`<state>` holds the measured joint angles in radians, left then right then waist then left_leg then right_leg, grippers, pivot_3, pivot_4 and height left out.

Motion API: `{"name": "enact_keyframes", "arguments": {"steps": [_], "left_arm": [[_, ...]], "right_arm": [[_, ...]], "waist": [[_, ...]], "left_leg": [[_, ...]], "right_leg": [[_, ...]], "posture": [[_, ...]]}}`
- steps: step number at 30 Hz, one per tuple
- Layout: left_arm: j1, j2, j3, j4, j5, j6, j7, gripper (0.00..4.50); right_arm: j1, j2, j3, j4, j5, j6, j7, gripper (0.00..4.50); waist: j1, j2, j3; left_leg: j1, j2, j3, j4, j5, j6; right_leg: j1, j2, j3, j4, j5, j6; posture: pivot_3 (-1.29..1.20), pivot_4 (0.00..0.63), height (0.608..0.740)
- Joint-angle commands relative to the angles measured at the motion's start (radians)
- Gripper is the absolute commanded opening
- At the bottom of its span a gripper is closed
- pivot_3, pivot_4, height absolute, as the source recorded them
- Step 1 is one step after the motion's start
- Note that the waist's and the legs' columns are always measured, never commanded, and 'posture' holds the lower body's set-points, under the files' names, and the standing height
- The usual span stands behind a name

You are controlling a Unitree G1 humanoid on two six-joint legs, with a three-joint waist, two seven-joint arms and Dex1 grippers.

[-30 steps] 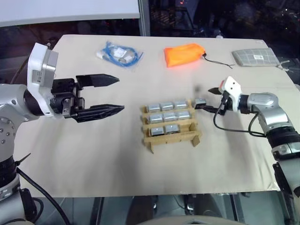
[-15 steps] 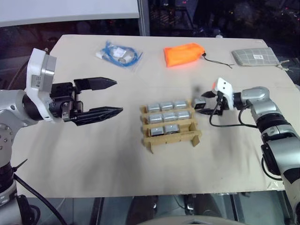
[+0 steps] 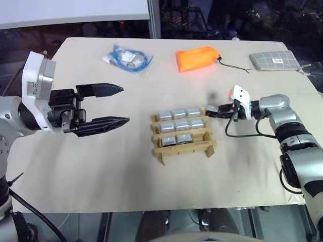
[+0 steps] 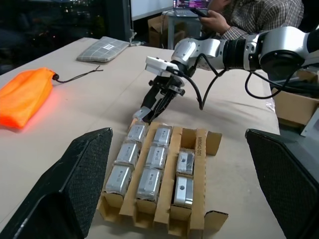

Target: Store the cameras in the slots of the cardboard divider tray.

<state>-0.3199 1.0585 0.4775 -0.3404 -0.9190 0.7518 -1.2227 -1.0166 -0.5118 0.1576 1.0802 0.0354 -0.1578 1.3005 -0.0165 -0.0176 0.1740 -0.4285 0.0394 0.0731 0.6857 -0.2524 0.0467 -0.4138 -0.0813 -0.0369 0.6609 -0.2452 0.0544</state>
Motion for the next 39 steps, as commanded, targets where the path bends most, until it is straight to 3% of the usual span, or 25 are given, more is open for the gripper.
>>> {"name": "enact_keyframes", "arguments": {"steps": [1,5,10,14,18,25,31,39], "left_arm": [[-0.015,0.022,-0.018,0.001,0.009,-0.023,-0.017,4.50],[-0.028,0.024,-0.041,0.022,0.018,-0.038,-0.042,4.50],[-0.063,0.027,-0.089,0.063,0.041,-0.069,-0.084,4.50],[-0.107,0.014,-0.143,0.089,0.061,-0.095,-0.107,4.50],[-0.144,0.002,-0.180,0.112,0.072,-0.110,-0.122,4.50],[-0.171,-0.003,-0.204,0.125,0.077,-0.118,-0.143,4.50],[-0.151,-0.007,-0.190,0.105,0.065,-0.113,-0.138,4.50],[-0.113,0.002,-0.153,0.077,0.051,-0.102,-0.116,4.50]], "right_arm": [[-0.003,-0.056,-0.054,-0.100,0.036,0.020,0.032,0.63],[0.048,-0.123,-0.081,-0.283,0.079,0.090,0.077,0.63],[0.203,-0.220,-0.101,-0.804,0.237,0.378,0.143,0.63],[0.320,-0.242,-0.094,-1.194,0.393,0.613,0.108,0.63],[0.395,-0.236,-0.048,-1.385,0.420,0.706,0.038,0.63],[0.433,-0.211,0.030,-1.305,0.289,0.566,-0.032,0.63],[0.389,-0.223,0.061,-1.161,0.223,0.441,0.019,0.63],[0.376,-0.188,0.103,-1.117,0.200,0.402,0.046,0.63]], "waist": [[0.001,0.001,0.001],[0.003,0.001,0.001],[0.004,0.002,0.002],[0.001,0.002,0.002],[0.006,0.002,0.002],[0.009,0.001,0.001],[0.006,0.001,0.001],[0.006,0.001,0.001]], "left_leg": [[0.000,0.000,0.000,0.000,0.000,0.000],[-0.001,0.000,0.000,0.000,0.000,0.000],[-0.001,0.000,0.000,0.000,0.000,0.000],[0.000,0.001,0.000,0.000,0.000,0.000],[0.000,0.000,0.000,0.000,0.000,0.000],[0.000,0.000,0.000,0.001,0.000,0.000],[0.000,0.000,0.000,0.001,0.000,0.000],[0.000,0.000,0.000,0.000,0.000,0.000]], "right_leg": [[0.000,0.000,0.000,0.000,0.000,0.000],[0.000,0.000,0.000,0.000,0.000,0.000],[0.000,0.000,-0.001,0.000,0.000,0.000],[0.000,0.000,0.000,0.001,0.000,0.000],[0.000,0.000,-0.001,0.001,0.000,0.000],[0.000,0.000,-0.001,0.001,0.000,0.000],[0.000,0.000,-0.001,0.000,0.000,0.000],[0.000,0.000,-0.001,0.000,0.000,0.000]], "posture": [[0.00,0.150,0.740],[0.00,0.150,0.740],[0.00,0.150,0.740],[0.00,0.150,0.740],[0.00,0.150,0.740],[0.00,0.150,0.740],[0.00,0.150,0.740],[0.00,0.150,0.740]]}}
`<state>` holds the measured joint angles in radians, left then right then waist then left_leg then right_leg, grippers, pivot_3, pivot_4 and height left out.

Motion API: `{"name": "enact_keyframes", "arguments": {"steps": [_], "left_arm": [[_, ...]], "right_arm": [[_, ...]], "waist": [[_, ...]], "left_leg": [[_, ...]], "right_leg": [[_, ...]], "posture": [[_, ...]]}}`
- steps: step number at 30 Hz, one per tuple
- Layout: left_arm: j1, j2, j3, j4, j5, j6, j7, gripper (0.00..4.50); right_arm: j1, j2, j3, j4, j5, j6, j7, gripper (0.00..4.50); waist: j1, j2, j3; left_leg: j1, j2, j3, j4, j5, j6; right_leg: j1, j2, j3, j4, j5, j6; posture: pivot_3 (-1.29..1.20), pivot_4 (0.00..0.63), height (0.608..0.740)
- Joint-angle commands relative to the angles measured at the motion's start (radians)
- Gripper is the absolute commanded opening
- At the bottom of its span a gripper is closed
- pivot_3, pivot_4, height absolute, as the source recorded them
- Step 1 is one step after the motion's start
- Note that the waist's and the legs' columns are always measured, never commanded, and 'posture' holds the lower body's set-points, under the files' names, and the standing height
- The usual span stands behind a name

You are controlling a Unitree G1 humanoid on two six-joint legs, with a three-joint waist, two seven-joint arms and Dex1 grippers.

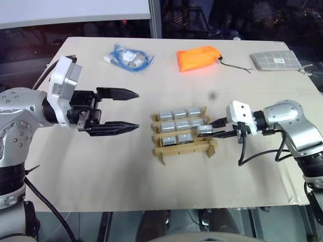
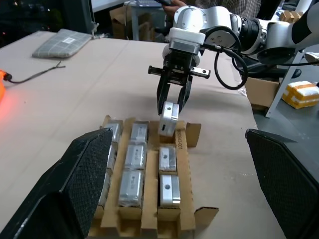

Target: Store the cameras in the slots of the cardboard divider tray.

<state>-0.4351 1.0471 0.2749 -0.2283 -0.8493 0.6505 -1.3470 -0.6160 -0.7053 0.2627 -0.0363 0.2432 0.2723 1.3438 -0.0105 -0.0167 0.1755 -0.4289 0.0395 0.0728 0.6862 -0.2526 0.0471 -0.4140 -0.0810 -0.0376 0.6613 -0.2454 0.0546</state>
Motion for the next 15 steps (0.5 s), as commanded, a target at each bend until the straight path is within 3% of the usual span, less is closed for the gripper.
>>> {"name": "enact_keyframes", "arguments": {"steps": [1,10,13,14,15], "left_arm": [[0.004,0.013,0.051,-0.037,-0.020,0.001,0.011,4.50],[-0.002,0.010,0.044,-0.046,-0.017,0.004,0.031,4.50],[-0.005,0.011,0.040,-0.047,-0.015,0.009,0.039,4.50],[-0.005,0.012,0.039,-0.048,-0.015,0.011,0.040,4.50],[-0.003,0.017,0.036,-0.050,-0.013,0.021,0.045,4.50]], "right_arm": [[-0.025,0.007,0.001,0.006,-0.014,-0.032,0.004,0.63],[-0.037,0.001,0.010,0.026,-0.045,-0.028,0.010,0.63],[-0.031,0.008,0.003,0.020,-0.037,-0.029,0.008,2.03],[-0.031,0.013,-0.001,0.020,-0.036,-0.028,-0.001,2.69],[-0.030,0.012,-0.002,0.018,-0.037,-0.025,-0.005,2.98]], "waist": [[0.000,0.000,0.000],[0.002,0.000,0.000],[0.002,0.000,0.000],[0.002,0.000,0.000],[0.001,0.000,0.000]], "left_leg": [[0.000,0.000,0.000,0.000,0.000,0.000],[0.000,0.000,0.000,0.000,0.000,0.000],[0.000,0.000,0.000,0.000,0.000,0.000],[0.000,0.000,0.000,0.000,0.000,0.000],[0.000,0.000,0.000,0.000,0.000,0.000]], "right_leg": [[0.000,0.000,0.000,0.000,0.000,0.000],[0.000,0.000,0.000,0.000,0.000,0.000],[0.000,0.000,0.000,0.000,0.000,0.000],[0.000,0.000,0.000,0.000,0.000,0.000],[0.000,0.000,0.000,0.000,0.000,0.000]], "posture": [[0.00,0.150,0.740],[0.00,0.150,0.740],[0.00,0.150,0.740],[0.00,0.150,0.740],[0.00,0.150,0.740]]}}
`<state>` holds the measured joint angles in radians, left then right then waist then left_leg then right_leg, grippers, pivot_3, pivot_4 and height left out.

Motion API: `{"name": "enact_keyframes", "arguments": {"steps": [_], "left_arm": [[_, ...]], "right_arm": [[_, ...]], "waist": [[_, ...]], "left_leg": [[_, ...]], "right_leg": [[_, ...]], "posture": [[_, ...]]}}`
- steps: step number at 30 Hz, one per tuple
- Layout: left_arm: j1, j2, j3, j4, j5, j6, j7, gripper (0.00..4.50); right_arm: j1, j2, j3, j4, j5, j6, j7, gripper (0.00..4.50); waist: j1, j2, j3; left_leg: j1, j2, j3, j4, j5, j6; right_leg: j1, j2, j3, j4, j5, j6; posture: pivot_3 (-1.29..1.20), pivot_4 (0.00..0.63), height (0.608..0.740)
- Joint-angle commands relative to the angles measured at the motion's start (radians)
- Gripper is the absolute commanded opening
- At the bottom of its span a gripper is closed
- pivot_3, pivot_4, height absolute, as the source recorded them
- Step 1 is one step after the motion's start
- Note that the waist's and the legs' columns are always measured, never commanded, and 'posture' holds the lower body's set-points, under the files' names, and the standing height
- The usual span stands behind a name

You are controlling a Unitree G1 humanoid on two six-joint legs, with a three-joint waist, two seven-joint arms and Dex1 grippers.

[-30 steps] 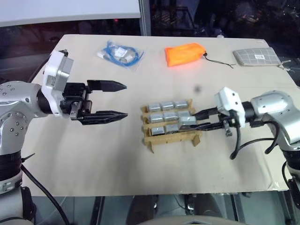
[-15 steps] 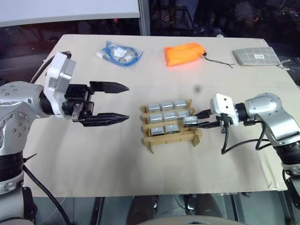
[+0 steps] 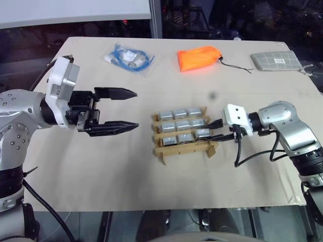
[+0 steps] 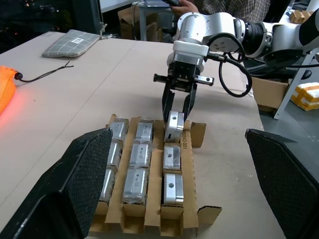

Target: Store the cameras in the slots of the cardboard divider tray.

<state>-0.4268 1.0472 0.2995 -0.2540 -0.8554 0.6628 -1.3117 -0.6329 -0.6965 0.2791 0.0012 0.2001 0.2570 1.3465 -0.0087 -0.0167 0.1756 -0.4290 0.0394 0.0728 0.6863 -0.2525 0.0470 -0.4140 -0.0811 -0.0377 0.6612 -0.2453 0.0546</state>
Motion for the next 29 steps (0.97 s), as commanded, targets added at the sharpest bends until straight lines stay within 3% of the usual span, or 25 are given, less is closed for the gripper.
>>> {"name": "enact_keyframes", "arguments": {"steps": [1,2,8,15,19,23,29], "left_arm": [[-0.010,0.020,0.010,-0.025,-0.006,0.016,0.013,4.50],[-0.010,0.022,0.008,-0.027,-0.005,0.022,0.017,4.50],[0.047,0.010,0.029,-0.052,0.027,0.017,0.059,4.50],[0.332,-0.016,0.133,-0.063,0.141,-0.053,0.112,4.50],[0.508,-0.095,0.182,-0.076,0.184,-0.114,0.136,4.50],[0.601,-0.225,0.141,-0.081,0.224,-0.204,0.196,4.50],[0.693,-0.361,0.090,-0.068,0.329,-0.359,0.263,4.50]], "right_arm": [[-0.012,0.002,-0.018,-0.020,0.004,-0.007,-0.009,3.53],[-0.012,0.001,-0.018,-0.021,0.005,-0.004,-0.009,3.79],[0.045,-0.003,-0.096,-0.092,0.085,0.066,-0.052,3.79],[0.324,-0.059,-0.343,-0.267,0.291,0.186,-0.117,3.79],[0.549,-0.080,-0.472,-0.357,0.341,0.197,-0.155,3.79],[0.786,0.005,-0.521,-0.365,0.293,0.081,-0.234,3.79],[0.939,0.115,-0.574,-0.307,0.221,-0.115,-0.331,3.79]], "waist": [[-0.001,0.000,0.000],[-0.001,0.000,0.000],[0.000,0.000,0.000],[0.003,0.000,0.000],[0.005,0.000,0.000],[0.010,-0.002,-0.002],[0.019,-0.002,-0.002]], "left_leg": [[0.000,0.000,0.000,0.000,0.000,0.000],[0.000,0.000,0.000,0.000,0.000,0.000],[0.000,0.000,0.000,0.000,0.000,0.000],[0.000,0.001,0.000,-0.001,0.000,0.000],[0.001,0.002,0.000,-0.002,0.000,0.000],[0.003,0.002,0.000,-0.002,-0.001,0.001],[0.010,0.002,0.004,-0.002,-0.003,0.005]], "right_leg": [[0.000,0.000,0.000,0.000,0.000,0.000],[0.000,0.000,0.000,0.000,0.000,0.000],[0.000,0.000,0.000,0.000,0.000,0.000],[0.000,-0.001,0.000,-0.001,0.000,0.000],[0.001,-0.001,0.000,-0.001,0.000,0.000],[0.003,-0.002,0.000,0.000,0.000,0.000],[0.007,-0.002,0.003,0.000,-0.002,-0.004]], "posture": [[0.00,0.150,0.740],[0.00,0.150,0.740],[0.00,0.150,0.740],[0.00,0.150,0.740],[0.00,0.150,0.740],[0.00,0.150,0.740],[0.00,0.150,0.740]]}}
